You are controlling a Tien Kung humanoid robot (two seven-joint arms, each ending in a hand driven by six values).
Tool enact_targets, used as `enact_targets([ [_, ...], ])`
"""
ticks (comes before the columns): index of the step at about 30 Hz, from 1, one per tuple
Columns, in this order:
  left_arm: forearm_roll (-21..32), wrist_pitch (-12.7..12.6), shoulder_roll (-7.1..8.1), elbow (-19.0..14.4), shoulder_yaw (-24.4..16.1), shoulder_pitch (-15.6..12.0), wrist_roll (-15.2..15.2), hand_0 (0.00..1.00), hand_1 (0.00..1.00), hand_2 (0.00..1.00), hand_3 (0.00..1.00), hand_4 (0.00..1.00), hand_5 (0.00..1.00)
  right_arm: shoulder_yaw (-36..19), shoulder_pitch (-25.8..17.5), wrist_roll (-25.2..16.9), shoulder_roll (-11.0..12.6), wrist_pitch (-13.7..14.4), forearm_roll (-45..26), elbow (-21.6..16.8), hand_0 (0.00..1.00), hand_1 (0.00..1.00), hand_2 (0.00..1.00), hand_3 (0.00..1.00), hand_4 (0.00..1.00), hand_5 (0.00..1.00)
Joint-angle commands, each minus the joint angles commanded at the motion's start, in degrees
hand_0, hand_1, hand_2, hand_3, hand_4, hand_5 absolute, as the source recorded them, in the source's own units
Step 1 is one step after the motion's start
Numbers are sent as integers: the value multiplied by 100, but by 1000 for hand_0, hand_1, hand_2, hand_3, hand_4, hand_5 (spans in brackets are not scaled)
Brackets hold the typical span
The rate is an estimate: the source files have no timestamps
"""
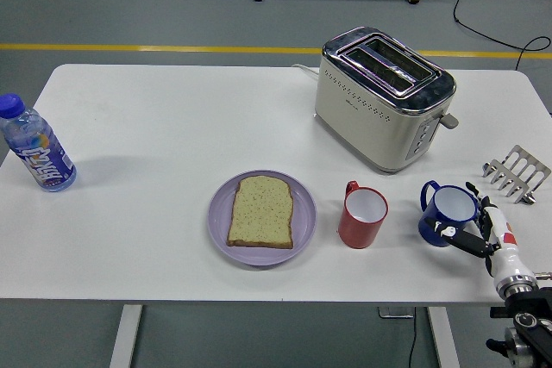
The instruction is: Pick up the cup,pour liquid into bread,place the cup on the desk
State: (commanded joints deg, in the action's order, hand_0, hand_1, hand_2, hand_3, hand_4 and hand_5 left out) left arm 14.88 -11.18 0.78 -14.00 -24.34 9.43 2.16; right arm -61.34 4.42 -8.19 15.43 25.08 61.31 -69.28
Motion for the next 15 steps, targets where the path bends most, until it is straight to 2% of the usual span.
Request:
enact_targets([
  [15, 4, 5, -1, 2, 3, -5, 4, 690, 756, 773, 611, 396, 998, 48, 70, -78, -33, -29, -76, 117, 967, 858, 937, 970, 998, 178],
])
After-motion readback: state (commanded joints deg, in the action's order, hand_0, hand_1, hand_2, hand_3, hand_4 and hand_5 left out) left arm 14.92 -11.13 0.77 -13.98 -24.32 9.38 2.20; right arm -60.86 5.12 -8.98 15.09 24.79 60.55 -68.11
